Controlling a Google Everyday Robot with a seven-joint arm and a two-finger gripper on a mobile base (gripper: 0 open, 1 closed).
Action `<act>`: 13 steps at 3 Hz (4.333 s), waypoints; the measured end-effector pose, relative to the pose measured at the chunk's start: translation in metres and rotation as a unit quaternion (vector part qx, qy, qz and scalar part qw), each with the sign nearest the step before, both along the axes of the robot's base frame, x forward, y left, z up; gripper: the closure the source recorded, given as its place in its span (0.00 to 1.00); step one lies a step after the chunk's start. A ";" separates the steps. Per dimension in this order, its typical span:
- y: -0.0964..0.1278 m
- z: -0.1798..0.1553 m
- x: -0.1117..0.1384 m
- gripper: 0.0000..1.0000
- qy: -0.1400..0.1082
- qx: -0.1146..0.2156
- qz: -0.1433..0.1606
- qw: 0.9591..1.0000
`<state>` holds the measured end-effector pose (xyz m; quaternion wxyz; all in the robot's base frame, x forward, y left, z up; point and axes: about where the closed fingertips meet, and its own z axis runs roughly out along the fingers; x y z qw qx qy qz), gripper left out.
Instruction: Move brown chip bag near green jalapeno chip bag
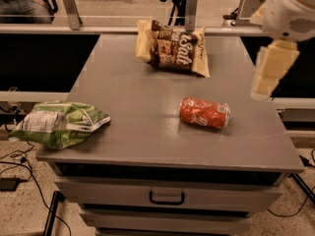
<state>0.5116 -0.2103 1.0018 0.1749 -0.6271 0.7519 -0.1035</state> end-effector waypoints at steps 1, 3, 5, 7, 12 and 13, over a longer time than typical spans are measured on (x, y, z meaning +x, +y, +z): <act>0.018 0.018 0.085 0.00 -0.037 -0.010 0.026 0.999; 0.039 0.010 0.197 0.00 -0.089 0.069 0.026 0.993; 0.070 -0.054 0.258 0.00 -0.090 0.183 0.025 0.979; 0.099 -0.117 0.273 0.13 -0.054 0.246 0.024 0.968; 0.126 -0.106 0.247 1.00 -0.049 0.268 0.054 0.961; 0.148 -0.049 0.211 1.00 -0.089 0.281 0.108 0.949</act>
Offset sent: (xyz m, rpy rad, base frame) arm 0.2237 0.0367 0.0498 0.1167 -0.2177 0.0397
